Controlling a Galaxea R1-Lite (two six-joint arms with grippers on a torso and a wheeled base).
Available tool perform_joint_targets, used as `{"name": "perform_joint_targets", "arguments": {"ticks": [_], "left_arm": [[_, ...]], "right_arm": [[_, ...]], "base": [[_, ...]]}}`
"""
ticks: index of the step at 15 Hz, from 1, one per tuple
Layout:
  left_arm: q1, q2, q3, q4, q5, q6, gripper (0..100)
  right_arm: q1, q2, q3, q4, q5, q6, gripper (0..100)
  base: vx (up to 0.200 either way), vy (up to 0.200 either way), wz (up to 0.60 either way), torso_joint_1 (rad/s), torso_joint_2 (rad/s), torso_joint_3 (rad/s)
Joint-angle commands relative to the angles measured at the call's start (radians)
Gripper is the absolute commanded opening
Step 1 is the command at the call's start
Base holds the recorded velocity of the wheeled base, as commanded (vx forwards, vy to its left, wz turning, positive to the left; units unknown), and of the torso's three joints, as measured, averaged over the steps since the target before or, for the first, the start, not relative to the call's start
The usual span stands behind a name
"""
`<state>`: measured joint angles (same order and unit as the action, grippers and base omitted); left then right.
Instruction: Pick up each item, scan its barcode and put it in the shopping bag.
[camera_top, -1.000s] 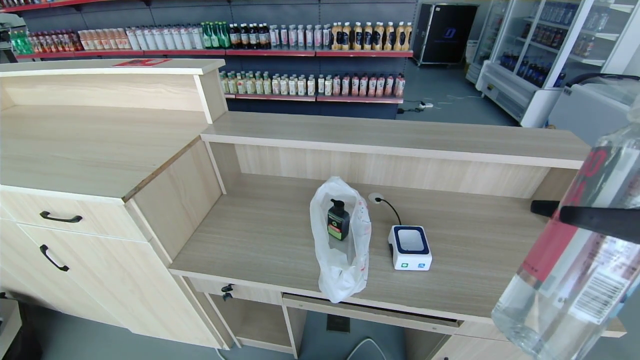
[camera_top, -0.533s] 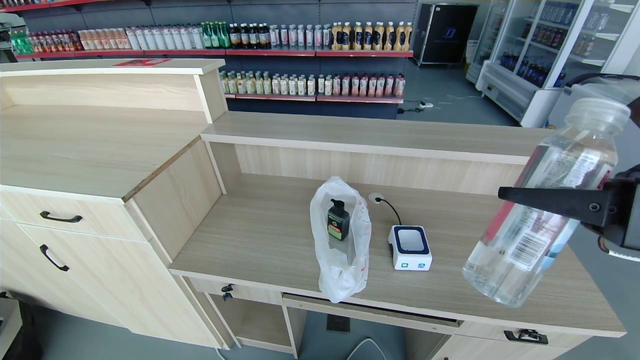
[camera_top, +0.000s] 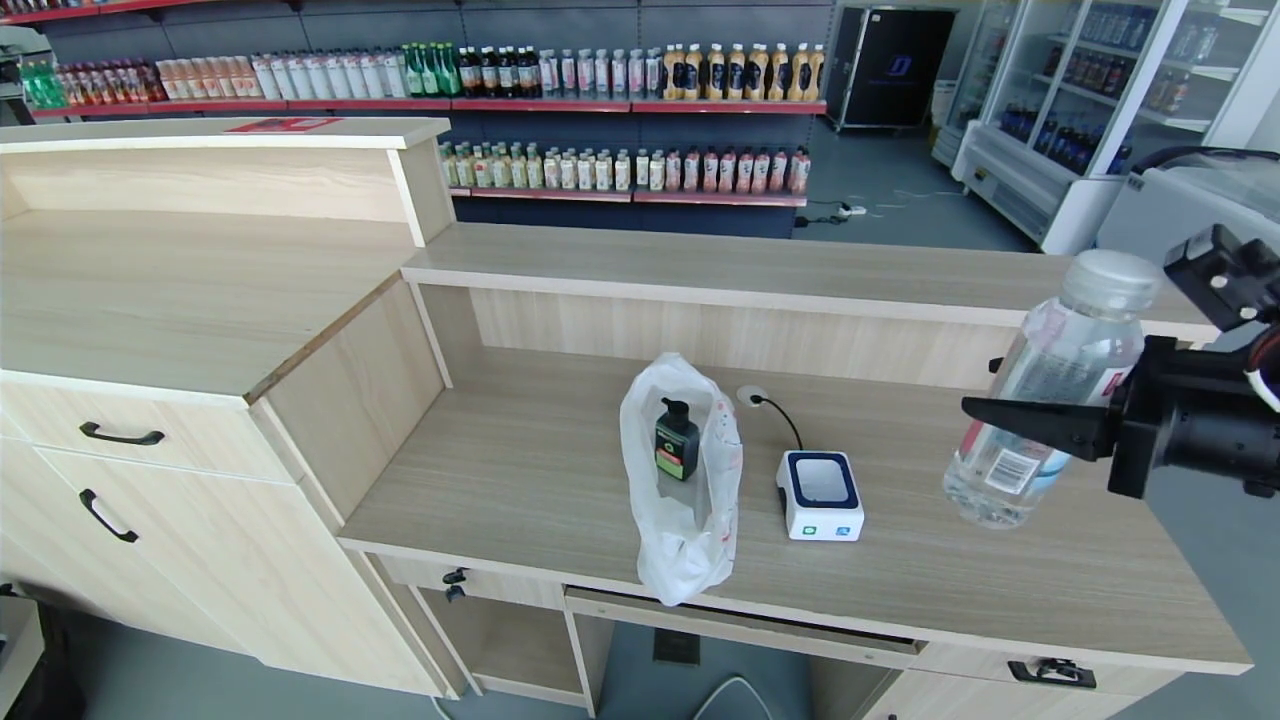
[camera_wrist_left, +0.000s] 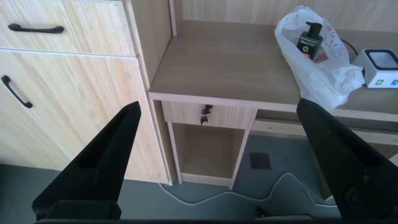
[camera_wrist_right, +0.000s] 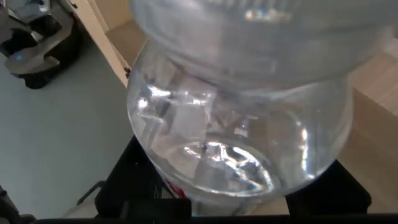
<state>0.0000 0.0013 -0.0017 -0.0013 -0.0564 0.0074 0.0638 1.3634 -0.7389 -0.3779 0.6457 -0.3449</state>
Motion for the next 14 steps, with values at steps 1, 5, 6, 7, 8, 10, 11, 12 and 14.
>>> {"name": "perform_joint_targets", "arguments": {"ticks": [1, 5, 6, 7, 8, 10, 11, 12, 14], "left_arm": [[0.0, 0.0, 0.0, 0.0, 0.0, 0.0, 100], [0.0, 0.0, 0.0, 0.0, 0.0, 0.0, 100], [0.0, 0.0, 0.0, 0.0, 0.0, 0.0, 100], [0.0, 0.0, 0.0, 0.0, 0.0, 0.0, 100], [0.0, 0.0, 0.0, 0.0, 0.0, 0.0, 100], [0.0, 0.0, 0.0, 0.0, 0.0, -0.001, 100], [0.0, 0.0, 0.0, 0.0, 0.0, -0.001, 100], [0.0, 0.0, 0.0, 0.0, 0.0, 0.0, 100], [0.0, 0.0, 0.0, 0.0, 0.0, 0.0, 100]], "right_arm": [[-0.102, 0.155, 0.052, -0.125, 0.002, -0.155, 0], [-0.183, 0.339, 0.108, -0.435, 0.002, -0.496, 0], [-0.183, 0.378, 0.108, -0.489, 0.002, -0.552, 0], [-0.183, 0.405, 0.11, -0.53, 0.002, -0.592, 0], [-0.183, 0.433, 0.115, -0.561, 0.002, -0.629, 0], [-0.183, 0.476, 0.112, -0.615, 0.006, -0.709, 0], [-0.183, 0.499, 0.113, -0.661, 0.009, -0.723, 0], [-0.183, 0.522, 0.112, -0.704, 0.011, -0.737, 0], [-0.176, 0.569, 0.096, -0.783, 0.022, -0.767, 0]], "base": [[0.0, 0.0, 0.0, 0.0, 0.0, 0.0], [0.0, 0.0, 0.0, 0.0, 0.0, 0.0], [0.0, 0.0, 0.0, 0.0, 0.0, 0.0], [0.0, 0.0, 0.0, 0.0, 0.0, 0.0], [0.0, 0.0, 0.0, 0.0, 0.0, 0.0], [0.0, 0.0, 0.0, 0.0, 0.0, 0.0], [0.0, 0.0, 0.0, 0.0, 0.0, 0.0], [0.0, 0.0, 0.0, 0.0, 0.0, 0.0], [0.0, 0.0, 0.0, 0.0, 0.0, 0.0]]}}
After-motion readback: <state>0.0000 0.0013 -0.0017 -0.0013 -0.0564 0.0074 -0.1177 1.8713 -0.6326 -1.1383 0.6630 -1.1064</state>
